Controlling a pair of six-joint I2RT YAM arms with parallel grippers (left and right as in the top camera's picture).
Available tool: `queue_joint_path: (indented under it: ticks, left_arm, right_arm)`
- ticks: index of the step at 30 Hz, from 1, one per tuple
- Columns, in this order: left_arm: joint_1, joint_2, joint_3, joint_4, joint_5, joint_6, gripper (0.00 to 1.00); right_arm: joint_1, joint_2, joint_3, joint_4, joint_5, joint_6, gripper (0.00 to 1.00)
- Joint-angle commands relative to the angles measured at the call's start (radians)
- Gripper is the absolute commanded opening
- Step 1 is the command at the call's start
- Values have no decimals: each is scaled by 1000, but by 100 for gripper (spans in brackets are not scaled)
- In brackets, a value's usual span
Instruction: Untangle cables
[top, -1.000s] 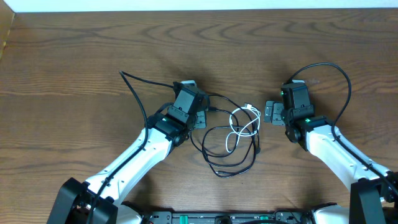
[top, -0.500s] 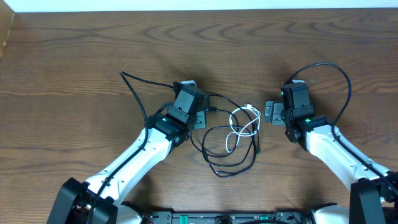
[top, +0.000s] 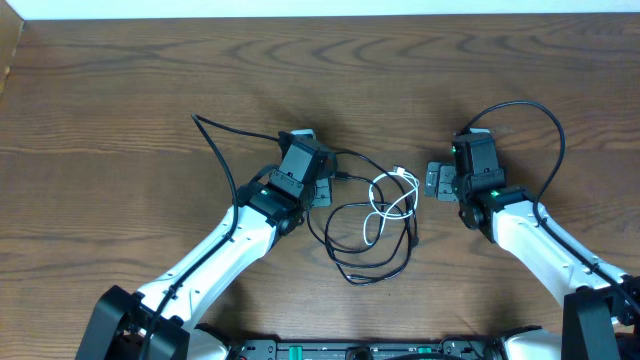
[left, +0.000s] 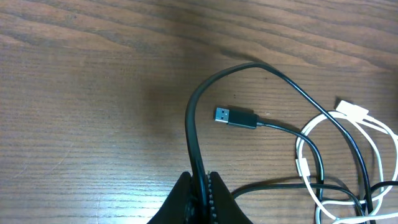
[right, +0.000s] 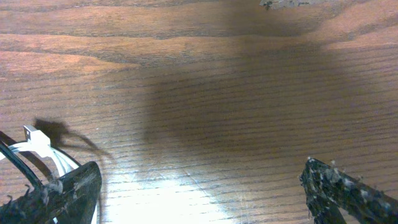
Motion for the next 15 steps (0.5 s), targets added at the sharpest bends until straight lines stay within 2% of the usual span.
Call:
queue_joint_path:
  ticks: [1, 15]
  left_arm:
    - [6, 3, 16, -2, -2, 9, 8]
    - [6, 3, 16, -21, -2, 9, 7]
  right_arm:
    - [-2, -12, -7, -1, 2, -12, 99]
    - [-2, -12, -7, -2, 2, -12, 99]
